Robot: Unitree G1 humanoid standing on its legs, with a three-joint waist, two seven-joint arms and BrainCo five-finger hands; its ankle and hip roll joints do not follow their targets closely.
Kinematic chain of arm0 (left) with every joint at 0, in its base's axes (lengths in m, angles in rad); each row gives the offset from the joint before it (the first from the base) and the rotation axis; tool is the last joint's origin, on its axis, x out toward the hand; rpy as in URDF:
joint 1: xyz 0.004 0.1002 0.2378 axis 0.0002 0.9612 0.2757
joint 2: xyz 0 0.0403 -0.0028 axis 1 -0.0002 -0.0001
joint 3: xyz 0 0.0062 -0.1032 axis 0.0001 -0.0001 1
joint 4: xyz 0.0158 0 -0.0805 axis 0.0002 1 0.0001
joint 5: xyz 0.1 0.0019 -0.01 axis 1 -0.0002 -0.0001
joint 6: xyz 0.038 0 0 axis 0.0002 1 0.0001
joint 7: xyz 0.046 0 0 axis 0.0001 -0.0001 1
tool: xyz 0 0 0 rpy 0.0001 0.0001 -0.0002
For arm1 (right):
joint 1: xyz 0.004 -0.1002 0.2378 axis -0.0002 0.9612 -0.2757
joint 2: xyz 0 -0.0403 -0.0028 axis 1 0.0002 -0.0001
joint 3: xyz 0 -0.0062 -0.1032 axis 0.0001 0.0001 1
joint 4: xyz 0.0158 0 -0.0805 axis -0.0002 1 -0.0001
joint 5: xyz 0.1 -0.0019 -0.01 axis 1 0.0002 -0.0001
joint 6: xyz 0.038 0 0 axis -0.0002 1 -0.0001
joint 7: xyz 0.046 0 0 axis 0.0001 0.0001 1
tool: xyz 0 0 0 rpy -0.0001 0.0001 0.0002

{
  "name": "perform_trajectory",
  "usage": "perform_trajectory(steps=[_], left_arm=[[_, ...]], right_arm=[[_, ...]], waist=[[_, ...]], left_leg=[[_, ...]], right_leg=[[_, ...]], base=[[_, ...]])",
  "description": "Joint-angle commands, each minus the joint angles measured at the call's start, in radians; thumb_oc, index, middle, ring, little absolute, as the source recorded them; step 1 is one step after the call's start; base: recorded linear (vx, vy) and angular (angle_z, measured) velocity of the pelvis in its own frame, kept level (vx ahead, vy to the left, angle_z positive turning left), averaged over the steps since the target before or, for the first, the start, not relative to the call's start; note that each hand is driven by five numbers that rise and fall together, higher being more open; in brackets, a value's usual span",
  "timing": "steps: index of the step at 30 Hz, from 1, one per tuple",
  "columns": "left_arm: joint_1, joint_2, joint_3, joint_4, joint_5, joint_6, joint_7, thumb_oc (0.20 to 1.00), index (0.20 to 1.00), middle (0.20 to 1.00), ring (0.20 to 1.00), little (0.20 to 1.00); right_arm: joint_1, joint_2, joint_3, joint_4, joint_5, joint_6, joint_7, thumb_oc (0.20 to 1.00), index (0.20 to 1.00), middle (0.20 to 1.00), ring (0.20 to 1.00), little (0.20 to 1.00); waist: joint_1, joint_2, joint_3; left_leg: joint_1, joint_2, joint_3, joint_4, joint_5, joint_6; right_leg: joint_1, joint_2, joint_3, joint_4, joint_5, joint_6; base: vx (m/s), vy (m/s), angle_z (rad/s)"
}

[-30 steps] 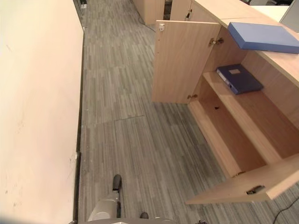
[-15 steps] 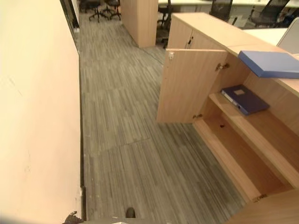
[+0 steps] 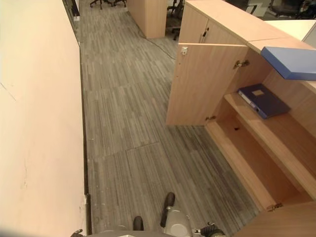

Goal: Put the empty folder in the office cabinet

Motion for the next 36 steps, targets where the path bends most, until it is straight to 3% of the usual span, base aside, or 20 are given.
perform_trajectory(steps=[1,5,6,8,10,14,15,17,19,21,23,24,25,27,29,30,31,32,34,36], left_arm=[[-0.013,0.01,0.014,0.02,0.059,-0.007,0.003,1.0,1.0,1.0,1.0,1.0],[-0.019,0.001,0.02,0.021,0.039,0.0,0.008,1.0,1.0,1.0,1.0,1.0],[-0.019,-0.004,0.019,0.021,0.035,0.0,0.008,1.0,1.0,1.0,1.0,1.0],[-0.025,-0.01,0.01,0.022,0.032,0.0,0.008,1.0,1.0,1.0,1.0,1.0],[-0.035,-0.018,-0.012,0.012,0.031,-0.004,0.007,1.0,1.0,1.0,1.0,1.0],[-0.08,-0.019,-0.064,-0.056,0.022,-0.019,0.005,1.0,1.0,1.0,1.0,1.0],[-0.079,-0.019,-0.064,-0.056,0.022,-0.019,0.005,1.0,1.0,1.0,1.0,1.0],[-0.101,-0.013,-0.082,-0.081,0.022,-0.02,0.002,1.0,1.0,1.0,1.0,1.0],[-0.105,-0.011,-0.087,-0.087,0.026,-0.019,-0.001,1.0,1.0,1.0,1.0,1.0],[-0.124,-0.006,-0.122,-0.114,0.058,-0.016,-0.01,1.0,1.0,1.0,1.0,1.0],[-0.136,-0.005,-0.14,-0.134,0.065,-0.02,-0.011,1.0,1.0,1.0,1.0,1.0],[-0.138,-0.006,-0.144,-0.138,0.065,-0.022,-0.011,1.0,1.0,1.0,1.0,1.0],[-0.139,-0.008,-0.151,-0.143,0.063,-0.024,-0.011,1.0,1.0,1.0,1.0,1.0],[-0.137,-0.009,-0.168,-0.154,0.071,-0.029,-0.017,1.0,1.0,1.0,1.0,1.0],[-0.14,-0.011,-0.195,-0.163,0.083,-0.034,-0.022,1.0,1.0,1.0,1.0,1.0],[-0.141,-0.017,-0.216,-0.177,0.086,-0.042,-0.028,1.0,1.0,1.0,1.0,1.0],[-0.141,-0.022,-0.226,-0.183,0.083,-0.045,-0.032,1.0,1.0,1.0,1.0,1.0],[-0.141,-0.022,-0.226,-0.183,0.083,-0.045,-0.032,1.0,1.0,1.0,1.0,1.0],[-0.147,-0.031,-0.242,-0.182,0.082,-0.045,-0.045,1.0,1.0,1.0,1.0,1.0],[-0.15,-0.042,-0.251,-0.172,0.083,-0.044,-0.064,1.0,1.0,1.0,1.0,1.0]], right_arm=[[0.025,0.003,0.022,0.05,0.038,-0.014,-0.017,1.0,1.0,1.0,1.0,1.0],[0.035,-0.005,0.007,0.092,0.034,-0.003,-0.019,1.0,1.0,1.0,1.0,1.0],[0.033,-0.008,0.006,0.1,0.035,0.0,-0.019,1.0,1.0,1.0,1.0,1.0],[0.031,-0.011,0.0,0.104,0.042,-0.002,-0.018,1.0,1.0,1.0,1.0,1.0],[0.023,-0.008,-0.001,0.101,0.057,-0.004,-0.019,1.0,1.0,1.0,1.0,1.0],[0.013,-0.016,0.002,0.087,0.082,-0.013,-0.032,1.0,1.0,1.0,1.0,1.0],[0.013,-0.016,0.001,0.087,0.083,-0.013,-0.032,1.0,1.0,1.0,1.0,1.0],[0.009,-0.011,0.004,0.088,0.095,-0.016,-0.032,1.0,1.0,1.0,1.0,1.0],[0.009,-0.011,0.003,0.089,0.098,-0.016,-0.032,1.0,1.0,1.0,1.0,1.0],[0.005,-0.016,0.011,0.094,0.087,-0.013,-0.029,1.0,1.0,1.0,1.0,1.0],[-0.005,-0.028,0.018,0.093,0.072,-0.007,-0.032,1.0,1.0,1.0,1.0,1.0],[-0.008,-0.029,0.02,0.094,0.067,-0.005,-0.033,1.0,1.0,1.0,1.0,1.0],[-0.013,-0.031,0.022,0.095,0.061,-0.001,-0.035,1.0,1.0,1.0,1.0,1.0],[-0.013,-0.033,0.027,0.097,0.053,0.001,-0.035,1.0,1.0,1.0,1.0,1.0],[-0.014,-0.036,0.037,0.101,0.039,0.002,-0.031,1.0,1.0,1.0,1.0,1.0],[-0.012,-0.038,0.055,0.103,0.013,0.002,-0.029,1.0,1.0,1.0,1.0,1.0],[-0.009,-0.04,0.06,0.105,-0.001,0.002,-0.03,1.0,1.0,1.0,1.0,1.0],[-0.009,-0.04,0.06,0.105,-0.001,0.002,-0.03,1.0,1.0,1.0,1.0,1.0],[-0.006,-0.043,0.063,0.113,-0.022,0.006,-0.024,1.0,1.0,1.0,1.0,1.0],[0.002,-0.045,0.054,0.131,-0.034,0.008,-0.011,1.0,1.0,1.0,1.0,1.0]], waist=[[-0.014,-0.009,-0.039],[-0.023,0.013,-0.053],[-0.022,0.034,-0.059],[-0.027,0.047,-0.062],[-0.04,0.06,-0.066],[-0.068,0.074,-0.074],[-0.068,0.073,-0.074],[-0.085,0.063,-0.08],[-0.086,0.057,-0.082],[-0.085,0.027,-0.077],[-0.067,0.003,-0.06],[-0.056,-0.01,-0.055],[-0.038,-0.034,-0.051],[-0.014,-0.05,-0.046],[0.005,-0.05,-0.042],[0.027,-0.027,-0.041],[0.035,-0.013,-0.038],[0.034,-0.013,-0.039],[0.045,0.011,-0.038],[0.041,0.032,-0.047]], left_leg=[[0.122,-0.018,-0.023,0.012,-0.162,-0.08],[0.143,0.018,-0.012,0.012,-0.182,-0.085],[0.156,0.042,-0.005,0.012,-0.202,-0.094],[0.162,0.06,0.008,0.012,-0.203,-0.101],[0.168,0.089,0.025,0.021,-0.186,-0.121],[0.152,0.165,0.05,0.154,-0.064,-0.186],[0.151,0.166,0.05,0.154,-0.065,-0.187],[0.123,0.229,0.088,0.295,0.051,-0.222],[0.107,0.249,0.103,0.362,0.082,-0.221],[0.005,0.282,0.121,0.694,0.184,-0.229],[-0.074,0.279,0.131,0.82,0.17,-0.213],[-0.125,0.279,0.139,0.842,0.133,-0.194],[-0.202,0.263,0.154,0.852,0.092,-0.152],[-0.297,0.235,0.135,0.772,0.032,-0.126],[-0.35,0.199,0.086,0.599,0.011,-0.124],[-0.375,0.164,-0.039,0.341,0.064,-0.148],[-0.38,0.163,-0.102,0.237,0.126,-0.167],[-0.379,0.163,-0.103,0.232,0.13,-0.168],[-0.384,0.17,-0.208,0.108,0.19,-0.193],[-0.352,0.17,-0.275,0.041,0.195,-0.206]], right_leg=[[0.044,0.055,-0.081,-0.192,0.182,-0.007],[0.03,0.063,-0.104,-0.145,0.147,-0.025],[0.03,0.085,-0.096,-0.126,0.117,-0.022],[0.021,0.088,-0.096,-0.098,0.09,-0.033],[0.018,0.095,-0.087,-0.066,0.055,-0.047],[0.037,0.131,-0.061,-0.013,-0.008,-0.09],[0.037,0.131,-0.061,-0.013,-0.008,-0.09],[0.084,0.16,-0.049,-0.025,-0.05,-0.125],[0.102,0.171,-0.039,-0.032,-0.064,-0.139],[0.171,0.2,0.011,-0.051,-0.104,-0.196],[0.214,0.199,0.045,-0.066,-0.116,-0.212],[0.237,0.191,0.064,-0.076,-0.118,-0.212],[0.255,0.169,0.082,-0.091,-0.105,-0.212],[0.291,0.149,0.128,-0.11,-0.101,-0.192],[0.321,0.132,0.178,-0.126,-0.101,-0.165],[0.357,0.128,0.226,-0.13,-0.118,-0.145],[0.377,0.129,0.244,-0.131,-0.131,-0.139],[0.376,0.129,0.243,-0.132,-0.13,-0.139],[0.403,0.129,0.291,-0.124,-0.151,-0.131],[0.407,0.137,0.339,-0.113,-0.169,-0.123]], base=[[0.32,-0.138,0.04],[0.28,-0.109,-0.04],[0.25,-0.078,-0.1],[0.25,-0.077,-0.15],[0.36,-0.139,-0.17],[0.33,-0.159,-0.12],[0.28,-0.185,-0.15],[0.33,-0.24,-0.1],[0.21,-0.182,-0.27],[0.37,-0.318,-0.4],[0.3,-0.205,-0.57],[0.15,-0.066,-0.94],[0.13,0.01,-0.94],[0.15,0.099,-0.72],[0.26,0.224,-1.08],[0.38,0.288,-0.96],[0.3,0.219,-0.52],[0.22,0.123,-0.64],[0.24,0.132,-0.82],[0.2,0.113,-1.0]])
